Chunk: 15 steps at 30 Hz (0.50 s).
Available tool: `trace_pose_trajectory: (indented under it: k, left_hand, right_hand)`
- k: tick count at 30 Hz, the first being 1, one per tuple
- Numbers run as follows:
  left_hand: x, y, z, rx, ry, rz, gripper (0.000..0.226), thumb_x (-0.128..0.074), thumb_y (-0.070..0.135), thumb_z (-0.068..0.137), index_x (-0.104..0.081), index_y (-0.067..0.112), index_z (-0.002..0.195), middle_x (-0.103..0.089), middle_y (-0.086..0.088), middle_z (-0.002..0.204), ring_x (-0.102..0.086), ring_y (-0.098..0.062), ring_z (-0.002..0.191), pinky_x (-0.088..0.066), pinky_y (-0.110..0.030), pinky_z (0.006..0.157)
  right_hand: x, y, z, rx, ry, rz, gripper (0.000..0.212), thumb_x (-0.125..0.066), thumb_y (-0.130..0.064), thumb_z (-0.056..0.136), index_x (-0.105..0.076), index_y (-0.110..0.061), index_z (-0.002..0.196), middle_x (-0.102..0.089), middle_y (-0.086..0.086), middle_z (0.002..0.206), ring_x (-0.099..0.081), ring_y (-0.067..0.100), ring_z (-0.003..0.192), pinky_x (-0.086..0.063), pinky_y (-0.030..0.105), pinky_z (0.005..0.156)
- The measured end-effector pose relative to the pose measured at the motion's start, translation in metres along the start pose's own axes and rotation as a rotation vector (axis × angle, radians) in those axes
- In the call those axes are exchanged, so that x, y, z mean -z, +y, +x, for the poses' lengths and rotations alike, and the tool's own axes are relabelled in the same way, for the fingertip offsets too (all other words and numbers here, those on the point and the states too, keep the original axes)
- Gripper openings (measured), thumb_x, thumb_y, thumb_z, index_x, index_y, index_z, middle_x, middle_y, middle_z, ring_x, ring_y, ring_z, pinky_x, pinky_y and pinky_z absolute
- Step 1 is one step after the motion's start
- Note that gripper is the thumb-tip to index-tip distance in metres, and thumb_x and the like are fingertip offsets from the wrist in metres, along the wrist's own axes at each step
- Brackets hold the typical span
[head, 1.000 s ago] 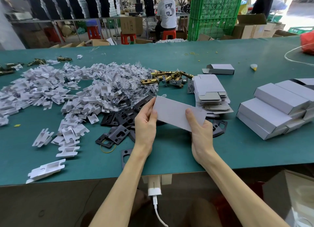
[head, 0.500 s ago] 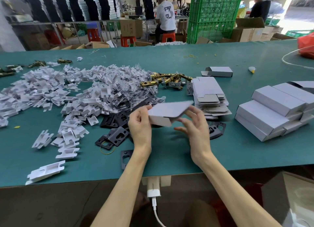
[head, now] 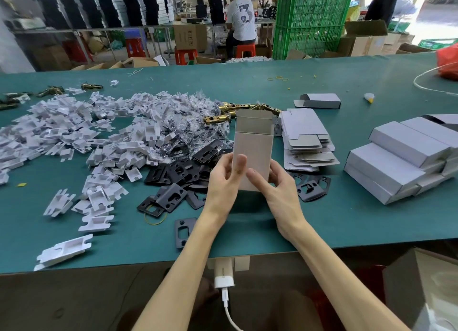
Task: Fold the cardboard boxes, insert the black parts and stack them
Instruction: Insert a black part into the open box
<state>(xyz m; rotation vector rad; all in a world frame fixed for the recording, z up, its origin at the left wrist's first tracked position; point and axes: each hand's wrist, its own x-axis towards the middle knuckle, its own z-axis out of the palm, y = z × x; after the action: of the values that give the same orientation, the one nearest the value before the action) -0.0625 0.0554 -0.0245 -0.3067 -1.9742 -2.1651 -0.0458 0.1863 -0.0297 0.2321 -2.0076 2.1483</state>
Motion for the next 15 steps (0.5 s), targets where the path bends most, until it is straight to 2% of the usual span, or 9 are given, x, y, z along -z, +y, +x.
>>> trace_pose_trajectory:
  k: [2,4,6,7,9,11,13,15]
  left_hand:
    - [0.0,-0.001,-0.001,-0.012,0.072,0.017,0.049,-0.061,0.057,0.091,-0.064,0.015,0.118,-0.076,-0.004,0.108,-0.073,-0.015,0.102,-0.059,-0.028,0.083]
    - [0.001,-0.001,0.0,-0.019,0.219,-0.037,0.039,-0.054,0.048,0.101,-0.059,0.013,0.117,-0.074,-0.005,0.101,-0.075,-0.014,0.088,-0.059,-0.026,0.065]
    - [0.004,0.0,0.003,-0.024,0.397,-0.113,0.029,-0.044,0.043,0.109,-0.053,0.016,0.115,-0.067,-0.01,0.099,-0.074,-0.014,0.076,-0.058,-0.03,0.049]
    - [0.006,0.002,0.005,-0.028,0.482,-0.15,0.023,-0.041,0.04,0.111,-0.05,0.019,0.112,-0.063,-0.011,0.1,-0.072,-0.013,0.073,-0.057,-0.031,0.047]
    - [0.007,0.005,0.008,-0.044,0.614,-0.211,0.016,-0.038,0.034,0.113,-0.046,0.022,0.107,-0.059,-0.01,0.103,-0.069,-0.011,0.073,-0.057,-0.03,0.05]
    - [0.008,0.005,0.009,-0.063,0.671,-0.225,0.015,-0.038,0.03,0.114,-0.044,0.017,0.108,-0.059,-0.01,0.105,-0.068,-0.009,0.073,-0.058,-0.03,0.054]
    - [0.009,0.002,0.01,-0.067,0.681,-0.212,0.018,-0.038,0.028,0.114,-0.042,0.01,0.114,-0.059,-0.009,0.106,-0.069,-0.006,0.075,-0.059,-0.031,0.057]
    - [0.009,0.0,0.01,-0.057,0.675,-0.204,0.023,-0.038,0.028,0.113,-0.041,0.006,0.12,-0.061,-0.007,0.107,-0.069,-0.005,0.077,-0.059,-0.031,0.057]
  right_hand:
    - [0.0,-0.001,0.0,0.008,0.001,-0.041,0.048,-0.073,-0.045,0.089,-0.063,-0.028,0.132,-0.075,-0.004,0.105,-0.069,0.014,0.1,-0.056,0.033,0.092]
    - [0.0,-0.001,-0.001,0.002,0.017,-0.105,0.056,-0.067,-0.047,0.091,-0.057,-0.028,0.142,-0.071,-0.007,0.104,-0.065,0.008,0.102,-0.052,0.022,0.09]
    - [0.0,0.002,0.001,-0.002,0.041,-0.23,0.052,-0.062,-0.039,0.099,-0.05,-0.025,0.148,-0.065,-0.01,0.119,-0.056,0.008,0.119,-0.044,0.018,0.096]
    - [0.0,0.004,0.001,0.006,0.031,-0.345,0.052,-0.06,-0.032,0.102,-0.045,-0.023,0.151,-0.059,-0.008,0.133,-0.047,0.012,0.13,-0.04,0.02,0.104]
    - [-0.005,0.006,0.002,0.05,-0.079,-0.65,0.06,-0.056,-0.023,0.103,-0.032,-0.019,0.158,-0.038,-0.004,0.158,-0.024,0.017,0.148,-0.019,0.024,0.121]
    - [-0.014,0.011,0.003,0.107,-0.22,-0.963,0.065,-0.051,-0.027,0.105,-0.02,-0.019,0.162,-0.015,-0.005,0.168,-0.003,0.018,0.156,-0.005,0.03,0.126]
    - [-0.021,0.015,0.002,0.119,-0.282,-1.13,0.063,-0.042,-0.035,0.107,-0.015,-0.02,0.162,-0.01,-0.004,0.17,0.001,0.02,0.157,-0.004,0.038,0.127]
    - [-0.023,0.014,0.0,0.106,-0.242,-1.129,0.059,-0.043,-0.037,0.107,-0.026,-0.016,0.159,-0.027,0.0,0.164,-0.015,0.024,0.152,-0.014,0.038,0.125]
